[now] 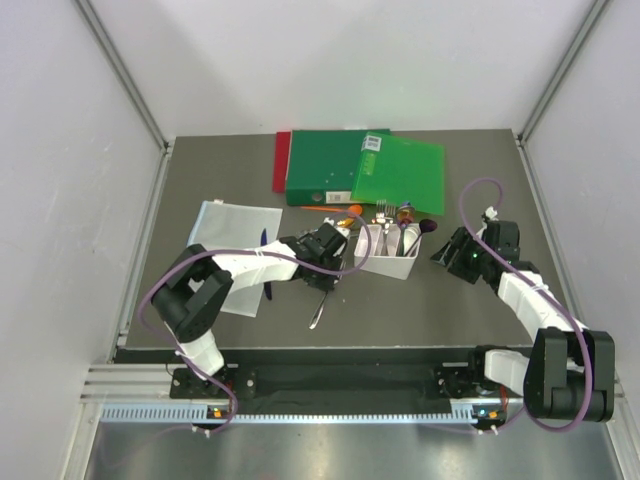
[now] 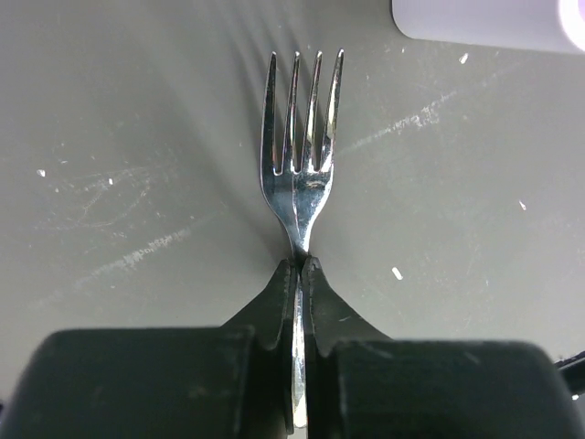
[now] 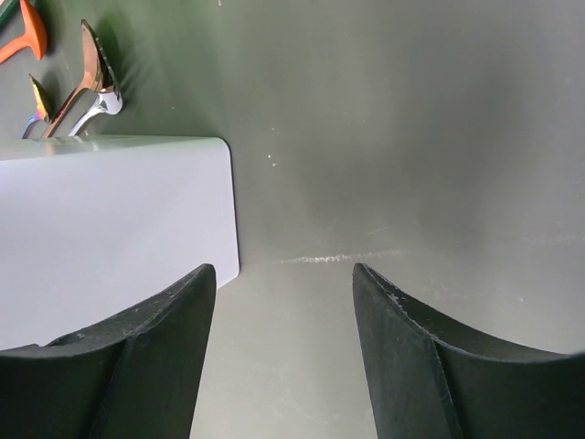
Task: Sort the eating utensils into containers
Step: Pick up the fork at the center of the board.
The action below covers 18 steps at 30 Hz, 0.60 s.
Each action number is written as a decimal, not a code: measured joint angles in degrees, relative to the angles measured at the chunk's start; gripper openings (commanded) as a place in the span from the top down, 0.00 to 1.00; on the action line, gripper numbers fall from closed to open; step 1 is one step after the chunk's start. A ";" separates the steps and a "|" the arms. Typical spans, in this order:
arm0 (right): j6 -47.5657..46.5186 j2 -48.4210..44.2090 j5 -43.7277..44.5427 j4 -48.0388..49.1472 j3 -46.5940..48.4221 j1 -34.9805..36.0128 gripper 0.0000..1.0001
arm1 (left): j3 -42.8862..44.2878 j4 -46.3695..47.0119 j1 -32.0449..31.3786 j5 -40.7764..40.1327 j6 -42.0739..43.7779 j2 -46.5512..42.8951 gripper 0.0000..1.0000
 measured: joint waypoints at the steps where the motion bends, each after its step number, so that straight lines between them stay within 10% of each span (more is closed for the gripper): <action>1: 0.00 0.00 0.00 0.00 0.00 0.00 0.38 | -0.02 0.02 0.00 0.07 0.02 0.00 1.00; 18: 0.04 0.00 -0.02 0.13 -0.28 0.00 0.38 | -7.02 -0.61 0.00 -2.91 -0.07 -12.63 1.00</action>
